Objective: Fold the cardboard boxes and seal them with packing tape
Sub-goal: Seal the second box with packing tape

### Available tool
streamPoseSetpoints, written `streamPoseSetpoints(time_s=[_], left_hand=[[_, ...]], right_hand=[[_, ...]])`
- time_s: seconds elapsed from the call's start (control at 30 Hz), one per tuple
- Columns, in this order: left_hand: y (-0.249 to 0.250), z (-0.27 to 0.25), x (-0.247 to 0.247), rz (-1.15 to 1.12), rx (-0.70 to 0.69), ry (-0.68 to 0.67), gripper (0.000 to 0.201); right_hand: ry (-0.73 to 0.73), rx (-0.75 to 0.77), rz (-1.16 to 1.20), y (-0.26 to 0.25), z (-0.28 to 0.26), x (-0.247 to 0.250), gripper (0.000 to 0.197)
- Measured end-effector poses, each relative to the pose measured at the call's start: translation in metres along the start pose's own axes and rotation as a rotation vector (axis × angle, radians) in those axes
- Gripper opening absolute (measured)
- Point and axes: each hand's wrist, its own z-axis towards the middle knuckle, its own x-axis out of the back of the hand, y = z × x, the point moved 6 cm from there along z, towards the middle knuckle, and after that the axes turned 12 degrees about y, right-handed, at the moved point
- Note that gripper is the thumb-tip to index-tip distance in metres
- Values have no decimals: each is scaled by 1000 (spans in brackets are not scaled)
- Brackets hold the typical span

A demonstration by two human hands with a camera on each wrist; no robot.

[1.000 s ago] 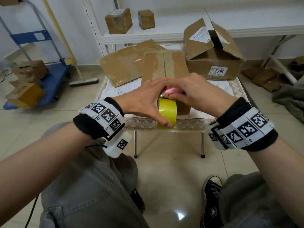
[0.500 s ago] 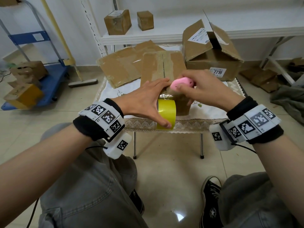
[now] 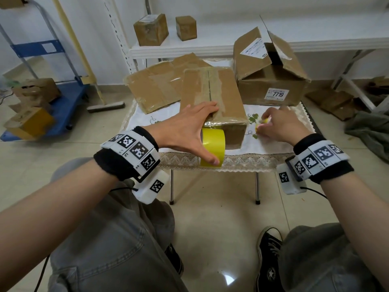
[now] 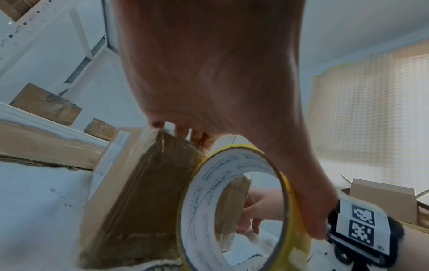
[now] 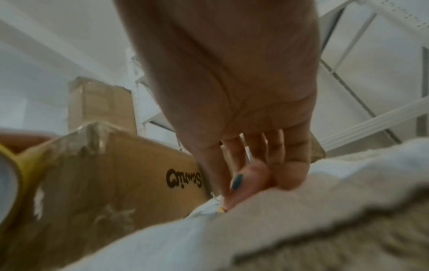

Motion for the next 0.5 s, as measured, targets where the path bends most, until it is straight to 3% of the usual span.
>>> streamPoseSetpoints(time_s=[0.1,0.17,0.23,0.37,0.5], left_hand=[[0,0,-1,-2,-6,2,139],[0,0,-1,-1,-3,-6,139],[-1,0,-1,3,-1,-5,140],[-2,1,-1,13,4,-3,142],[-2,3,-2,16,5,16,139]], right_hand=[[317,71,248,-26,-14,30,15],[383,70,536,-44,-29,46,23],[241,26,762,-62,-47,45,35],[-70,-9,888,-88,-77,21,39],[-97,-89,990,-93,-92,2,30]])
